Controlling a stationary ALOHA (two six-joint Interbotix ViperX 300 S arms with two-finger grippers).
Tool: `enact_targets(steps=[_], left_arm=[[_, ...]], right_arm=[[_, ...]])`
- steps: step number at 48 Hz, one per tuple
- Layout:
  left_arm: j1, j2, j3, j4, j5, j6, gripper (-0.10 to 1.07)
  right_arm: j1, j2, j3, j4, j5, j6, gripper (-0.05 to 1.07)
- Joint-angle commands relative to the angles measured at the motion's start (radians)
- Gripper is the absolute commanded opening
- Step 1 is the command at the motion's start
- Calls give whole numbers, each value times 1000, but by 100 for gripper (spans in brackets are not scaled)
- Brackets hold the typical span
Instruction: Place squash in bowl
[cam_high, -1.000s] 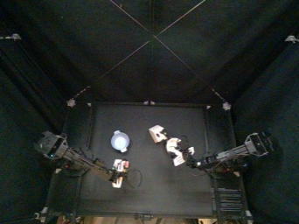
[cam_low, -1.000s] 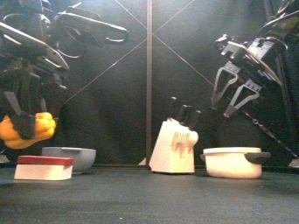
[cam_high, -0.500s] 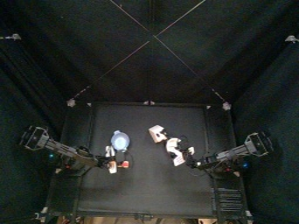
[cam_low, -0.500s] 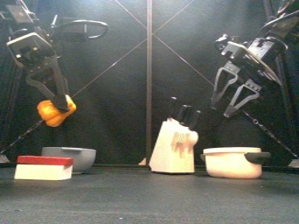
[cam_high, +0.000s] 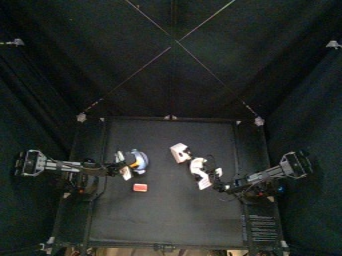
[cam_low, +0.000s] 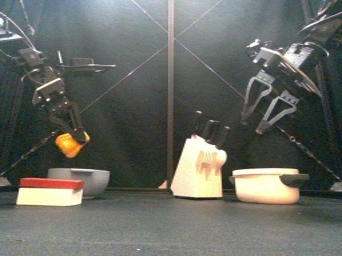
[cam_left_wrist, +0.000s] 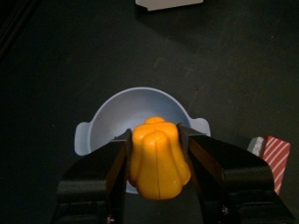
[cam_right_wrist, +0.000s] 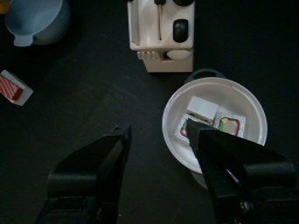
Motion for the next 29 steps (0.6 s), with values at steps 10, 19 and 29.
enact_targets(steps=[10,19,29], left_arm=[[54,11,-3,6,-66,-2,86],[61,17,2,9,-78,0,91],[61,17,0,9,-78,0,91]], right_arm=[[-2,-11,-12,-3,2,0,87],[-2,-11,-12,-3,2,0,87],[-2,-11,-12,-3,2,0,87]])
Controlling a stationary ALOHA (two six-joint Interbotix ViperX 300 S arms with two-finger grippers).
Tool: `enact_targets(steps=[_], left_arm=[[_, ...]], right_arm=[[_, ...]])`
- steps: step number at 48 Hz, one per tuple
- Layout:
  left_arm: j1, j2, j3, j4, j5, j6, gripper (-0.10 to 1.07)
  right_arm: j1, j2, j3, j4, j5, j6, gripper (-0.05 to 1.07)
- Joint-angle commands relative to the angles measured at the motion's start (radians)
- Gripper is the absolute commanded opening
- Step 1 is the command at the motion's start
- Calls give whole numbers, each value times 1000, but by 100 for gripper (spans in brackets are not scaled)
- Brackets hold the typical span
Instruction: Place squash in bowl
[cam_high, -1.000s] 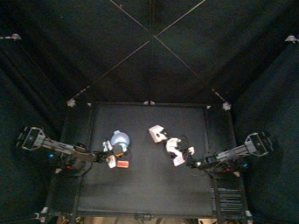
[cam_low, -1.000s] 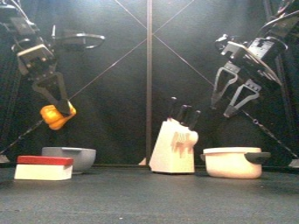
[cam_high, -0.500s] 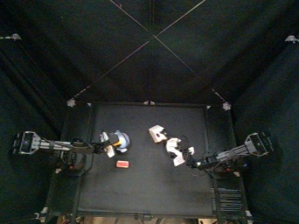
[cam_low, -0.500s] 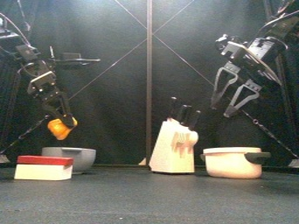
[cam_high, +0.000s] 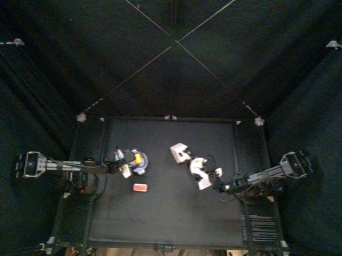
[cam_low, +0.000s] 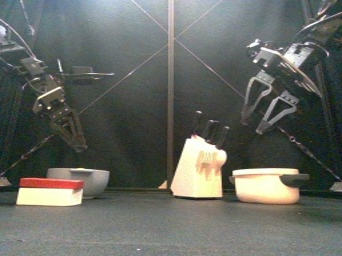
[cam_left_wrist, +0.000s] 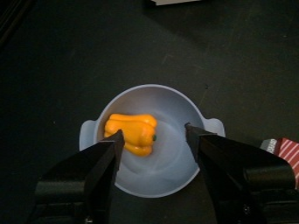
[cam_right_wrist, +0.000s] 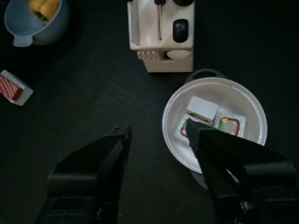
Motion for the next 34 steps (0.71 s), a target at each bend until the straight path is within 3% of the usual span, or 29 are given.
enact_targets(steps=[1,34], left_arm=[[2,0,-14,5,-3,0,91],[-2,0,-12,-3,-3,-3,91]], right_arm=[[-2,-11,-12,-5,2,0,87],[-2,-11,-12,-3,2,5,87]])
